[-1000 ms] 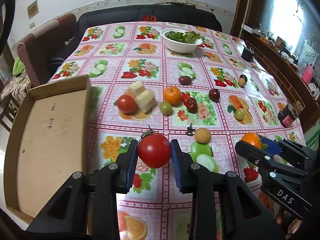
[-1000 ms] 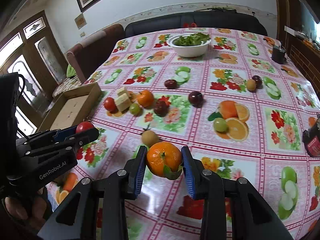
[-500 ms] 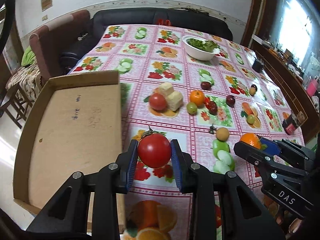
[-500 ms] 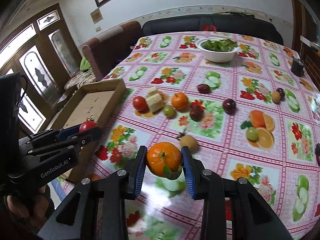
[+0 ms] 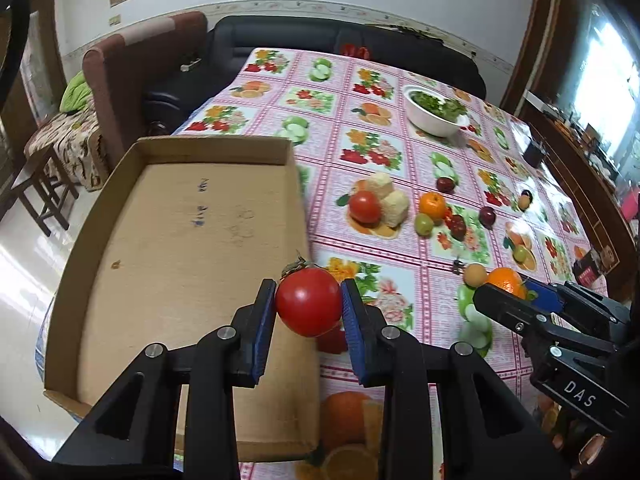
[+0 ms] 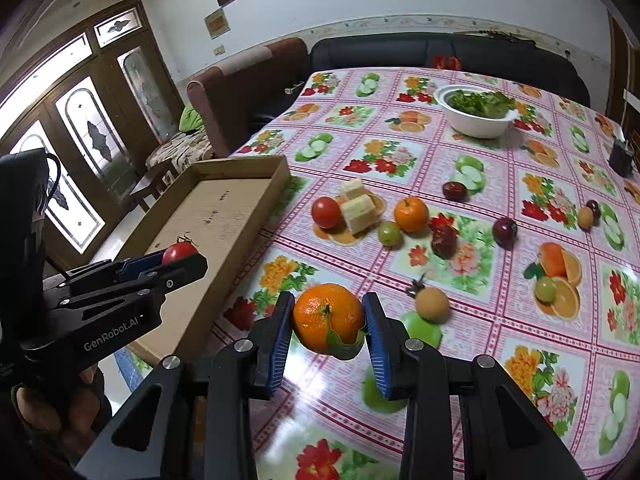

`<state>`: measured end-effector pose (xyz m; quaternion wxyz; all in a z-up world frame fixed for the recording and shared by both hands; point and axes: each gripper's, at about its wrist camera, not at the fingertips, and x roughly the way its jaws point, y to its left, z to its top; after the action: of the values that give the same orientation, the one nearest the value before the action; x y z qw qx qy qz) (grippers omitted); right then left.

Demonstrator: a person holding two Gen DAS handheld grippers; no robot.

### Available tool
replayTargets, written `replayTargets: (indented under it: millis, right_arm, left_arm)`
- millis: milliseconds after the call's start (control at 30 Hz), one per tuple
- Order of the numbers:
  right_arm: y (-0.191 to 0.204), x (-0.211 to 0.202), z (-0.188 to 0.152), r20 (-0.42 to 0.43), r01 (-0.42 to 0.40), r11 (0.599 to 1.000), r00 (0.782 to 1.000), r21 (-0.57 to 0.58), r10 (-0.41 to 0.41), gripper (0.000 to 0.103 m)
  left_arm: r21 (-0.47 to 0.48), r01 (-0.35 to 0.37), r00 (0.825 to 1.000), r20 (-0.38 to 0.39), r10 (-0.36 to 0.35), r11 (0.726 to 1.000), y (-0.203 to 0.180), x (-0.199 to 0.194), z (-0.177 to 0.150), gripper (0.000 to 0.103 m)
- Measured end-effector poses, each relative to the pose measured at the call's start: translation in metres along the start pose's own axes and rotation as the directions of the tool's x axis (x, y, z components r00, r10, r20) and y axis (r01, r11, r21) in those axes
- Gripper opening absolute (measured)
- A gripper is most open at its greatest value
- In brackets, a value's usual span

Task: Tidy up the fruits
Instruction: 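Carry the tomato and orange over the cardboard box with both tools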

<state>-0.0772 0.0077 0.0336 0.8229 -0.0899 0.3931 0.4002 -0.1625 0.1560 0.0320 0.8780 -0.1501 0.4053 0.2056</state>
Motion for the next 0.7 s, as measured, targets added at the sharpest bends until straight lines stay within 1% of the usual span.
replayTargets:
  millis: [233,433,567,700]
  right_arm:
    - [0.028,0.009,0.01,-0.002,-0.05,0.998,0.999,-0.049,0.05,0.035]
    - [0.07,0.026,0.019,-0.023,-0.126,0.984,0.992,-0.124,0.124,0.035]
    - [0.106,0.047,0.016,-0.074,-0.189,0.964,0.981,-0.187,0.178,0.035]
    - [0.136,0.071,0.01,-0.14,-0.236,0.943,0.968,-0.236,0.208,0.035]
  left_arm:
    - [-0.069,-0.044,0.999,0.003,0.044,0.997,0.042,-0.005,-0.001,0.03]
    - [-0.143,-0.097,0.995,-0.005,0.097,0.985,0.083,-0.006,-0.005,0.03]
    - [-0.19,-0.125,0.992,-0.024,0.123,0.974,0.109,-0.001,-0.01,0.03]
    - [-0.201,-0.141,0.99,-0.042,0.135,0.969,0.119,0.003,-0.014,0.03]
